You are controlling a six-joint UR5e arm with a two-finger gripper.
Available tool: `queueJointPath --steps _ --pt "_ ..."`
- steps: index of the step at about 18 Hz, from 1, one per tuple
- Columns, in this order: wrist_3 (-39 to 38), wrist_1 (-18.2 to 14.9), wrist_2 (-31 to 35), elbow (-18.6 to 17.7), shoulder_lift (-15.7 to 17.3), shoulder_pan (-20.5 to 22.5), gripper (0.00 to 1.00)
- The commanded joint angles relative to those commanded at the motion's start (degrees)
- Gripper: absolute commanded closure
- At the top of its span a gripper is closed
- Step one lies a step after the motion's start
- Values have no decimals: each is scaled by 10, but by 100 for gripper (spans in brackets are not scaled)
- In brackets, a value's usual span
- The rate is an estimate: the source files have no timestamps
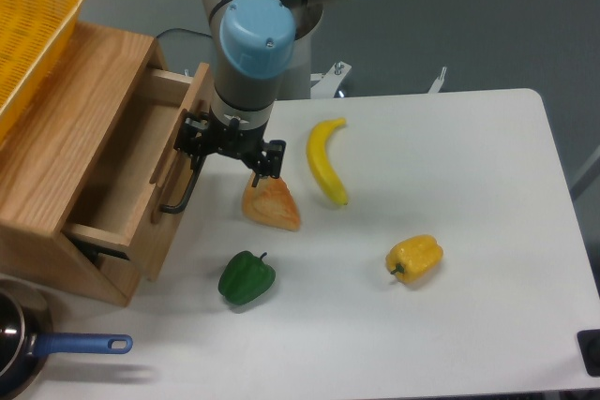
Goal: Slide open the top drawer
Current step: 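Pull the handle away from the cabinet, sliding the drawer out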
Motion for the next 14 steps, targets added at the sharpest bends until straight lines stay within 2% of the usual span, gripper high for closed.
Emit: queueJointPath --steps 14 --pt "20 -1 35 9 -1 22 0"
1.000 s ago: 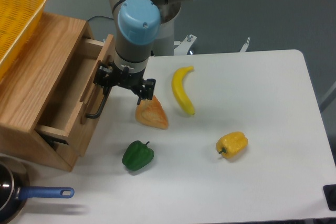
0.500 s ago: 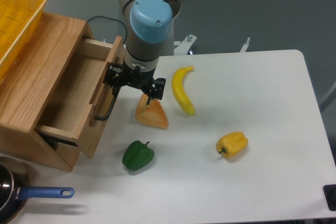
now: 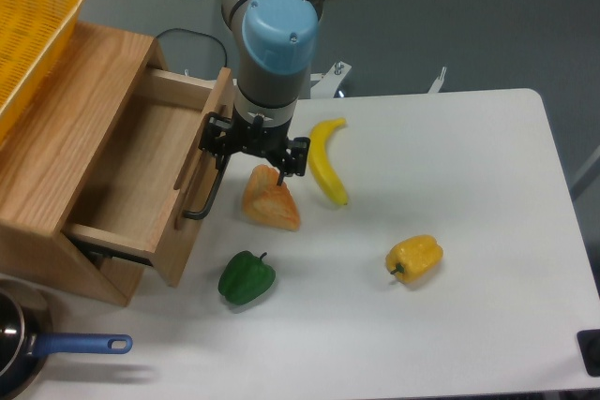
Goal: Slide open the top drawer
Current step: 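Pull the handle away from the cabinet, sliding the drawer out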
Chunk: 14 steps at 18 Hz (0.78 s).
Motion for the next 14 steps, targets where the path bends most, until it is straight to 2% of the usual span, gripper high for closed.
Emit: queueJointPath --steps 5,14 --pt "0 0 9 12 -4 5 0" --pt "11 1 21 12 -8 16 0"
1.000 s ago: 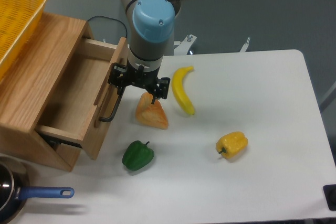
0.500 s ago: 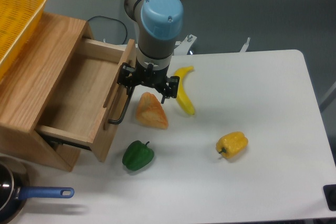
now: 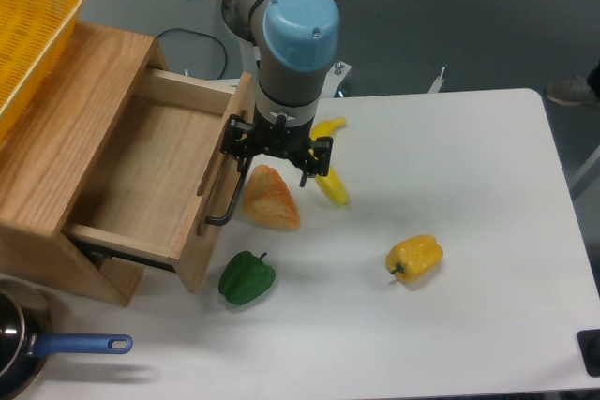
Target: Slide open the top drawer
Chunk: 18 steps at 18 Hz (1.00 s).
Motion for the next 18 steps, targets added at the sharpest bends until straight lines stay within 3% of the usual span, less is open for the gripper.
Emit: queueJointPath --steps 18 --pt "41 -1 27 4 -1 18 0"
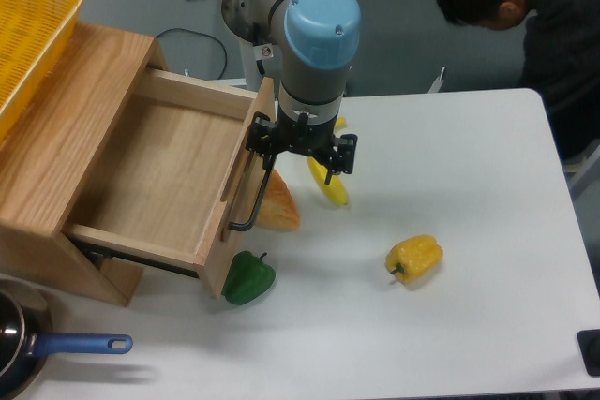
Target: Slide open the top drawer
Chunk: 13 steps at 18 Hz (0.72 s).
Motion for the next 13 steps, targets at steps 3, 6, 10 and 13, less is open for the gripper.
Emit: queueJointPath --steps 3,6,10,13 --pt "-1 0 2 0 1 0 0" --pt "-2 -1 -1 0 4 1 0" --pt "-7 -4 -5 0 8 1 0" --pt "-8 -5 -16 0 11 2 0"
